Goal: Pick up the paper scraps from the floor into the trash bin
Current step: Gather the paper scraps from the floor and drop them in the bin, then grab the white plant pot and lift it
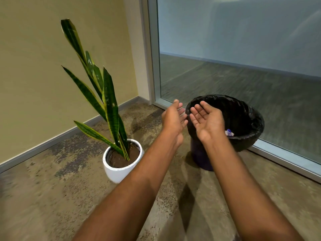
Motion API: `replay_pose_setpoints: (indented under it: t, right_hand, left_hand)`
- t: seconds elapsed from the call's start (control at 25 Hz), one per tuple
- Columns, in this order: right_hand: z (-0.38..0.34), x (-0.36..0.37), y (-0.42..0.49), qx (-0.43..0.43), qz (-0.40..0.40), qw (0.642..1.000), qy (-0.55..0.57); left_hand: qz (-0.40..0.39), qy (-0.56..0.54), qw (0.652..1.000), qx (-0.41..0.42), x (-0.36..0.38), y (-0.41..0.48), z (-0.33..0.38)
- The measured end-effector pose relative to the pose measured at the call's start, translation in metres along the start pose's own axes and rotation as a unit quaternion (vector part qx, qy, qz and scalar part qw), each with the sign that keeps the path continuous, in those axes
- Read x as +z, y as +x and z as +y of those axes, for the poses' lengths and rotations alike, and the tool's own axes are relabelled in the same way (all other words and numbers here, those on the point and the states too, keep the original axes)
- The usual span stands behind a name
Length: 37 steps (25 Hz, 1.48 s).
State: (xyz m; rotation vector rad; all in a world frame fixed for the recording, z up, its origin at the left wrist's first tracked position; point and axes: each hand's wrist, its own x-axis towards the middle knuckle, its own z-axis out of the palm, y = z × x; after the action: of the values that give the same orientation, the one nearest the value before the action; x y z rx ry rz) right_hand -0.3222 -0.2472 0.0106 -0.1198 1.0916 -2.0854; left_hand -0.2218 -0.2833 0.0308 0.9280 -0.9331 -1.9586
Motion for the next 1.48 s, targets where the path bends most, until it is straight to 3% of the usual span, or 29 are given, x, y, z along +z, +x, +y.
replay_pose_setpoints:
  t: [0.12, 0.24, 0.4, 0.52, 0.6, 0.68, 0.8, 0.92, 1.04, 1.2, 1.36, 1.48]
  right_hand:
    - [0.046, 0.022, -0.012, 0.059, -0.04, 0.997, -0.03]
    - [0.097, 0.035, -0.023, 0.111, -0.068, 0.989, -0.076]
    - [0.163, 0.047, -0.036, 0.171, -0.081, 0.959, -0.213]
    - [0.209, 0.045, -0.038, 0.229, -0.068, 0.93, -0.279]
    - [0.236, 0.038, -0.035, 0.279, -0.058, 0.913, -0.293]
    - [0.259, 0.03, -0.033, 0.321, -0.043, 0.897, -0.301]
    - [0.292, 0.018, -0.022, 0.352, -0.035, 0.895, -0.271]
    - [0.312, 0.012, -0.003, 0.371, -0.025, 0.897, -0.238]
    - [0.312, 0.02, 0.002, 0.355, -0.024, 0.901, -0.246]
    - [0.273, 0.061, -0.008, 0.362, -0.03, 0.892, -0.271]
    - [0.196, 0.103, -0.03, 0.33, -0.056, 0.899, -0.282]
    - [0.124, 0.14, -0.052, 0.352, -0.08, 0.882, -0.302]
  left_hand:
    - [0.081, -0.021, 0.996, 0.034, -0.044, -0.011, 0.007]
    - [0.209, -0.018, 0.974, 0.085, -0.102, -0.016, 0.007]
    - [0.422, 0.098, 0.893, 0.124, -0.173, -0.025, -0.002]
    - [0.52, 0.124, 0.844, 0.04, -0.219, -0.022, -0.018]
    - [0.486, 0.014, 0.874, -0.015, -0.25, -0.011, -0.043]
    - [0.398, -0.076, 0.911, -0.07, -0.282, 0.009, -0.078]
    - [0.324, -0.102, 0.936, -0.088, -0.288, 0.01, -0.092]
    - [0.353, -0.138, 0.925, -0.039, -0.288, 0.031, -0.1]
    - [0.396, -0.112, 0.91, -0.043, -0.28, 0.04, -0.092]
    - [0.412, -0.119, 0.903, -0.018, -0.258, 0.036, -0.053]
    - [0.36, -0.091, 0.928, -0.018, -0.225, 0.001, 0.015]
    - [0.327, -0.072, 0.941, -0.037, -0.182, -0.037, 0.081]
